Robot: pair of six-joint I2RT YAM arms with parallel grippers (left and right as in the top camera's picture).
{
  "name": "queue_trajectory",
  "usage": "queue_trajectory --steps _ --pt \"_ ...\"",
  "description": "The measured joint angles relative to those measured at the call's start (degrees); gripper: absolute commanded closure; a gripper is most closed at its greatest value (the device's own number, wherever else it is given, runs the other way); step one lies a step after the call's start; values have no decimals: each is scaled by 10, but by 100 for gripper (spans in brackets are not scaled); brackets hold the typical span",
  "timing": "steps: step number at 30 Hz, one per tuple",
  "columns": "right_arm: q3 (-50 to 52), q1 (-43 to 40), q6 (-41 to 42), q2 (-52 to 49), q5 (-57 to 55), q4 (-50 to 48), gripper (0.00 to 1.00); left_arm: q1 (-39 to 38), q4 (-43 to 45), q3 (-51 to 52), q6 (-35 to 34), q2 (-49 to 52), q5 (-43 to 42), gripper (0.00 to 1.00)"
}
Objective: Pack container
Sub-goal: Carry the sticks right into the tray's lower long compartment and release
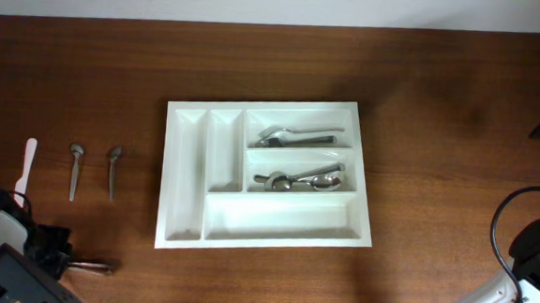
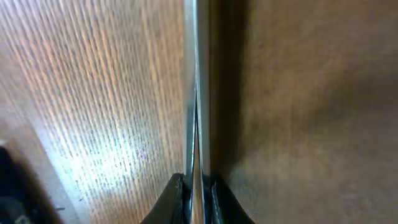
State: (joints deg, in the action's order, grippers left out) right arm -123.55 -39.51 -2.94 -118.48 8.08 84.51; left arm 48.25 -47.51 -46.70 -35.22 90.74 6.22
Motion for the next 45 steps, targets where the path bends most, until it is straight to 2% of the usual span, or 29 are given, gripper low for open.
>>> queue_trajectory --steps 6,12,16,19,26,29,31,37,45 --pt "0 0 0 0 0 0 1 -18 -40 -89 46 -46 -7 90" --pt "0 0 0 0 0 0 1 -116 -45 -174 96 -135 -58 85" --pt "0 0 0 0 0 0 1 -257 -37 -210 110 -181 -93 84" --pt "0 0 0 0 0 0 1 -411 -14 -218 117 -196 -111 84" --pt "0 0 0 0 0 0 1 -680 12 -218 99 -180 -114 75" --pt "0 0 0 0 0 0 1 -761 5 -218 99 -156 -115 74" --pt "0 0 0 0 0 0 1 -799 -2 -218 110 -135 -114 71" --pt "0 0 0 0 0 0 1 -894 -7 -218 163 -46 -89 70" --pt "0 0 0 0 0 0 1 -920 -7 -218 236 28 3 70"
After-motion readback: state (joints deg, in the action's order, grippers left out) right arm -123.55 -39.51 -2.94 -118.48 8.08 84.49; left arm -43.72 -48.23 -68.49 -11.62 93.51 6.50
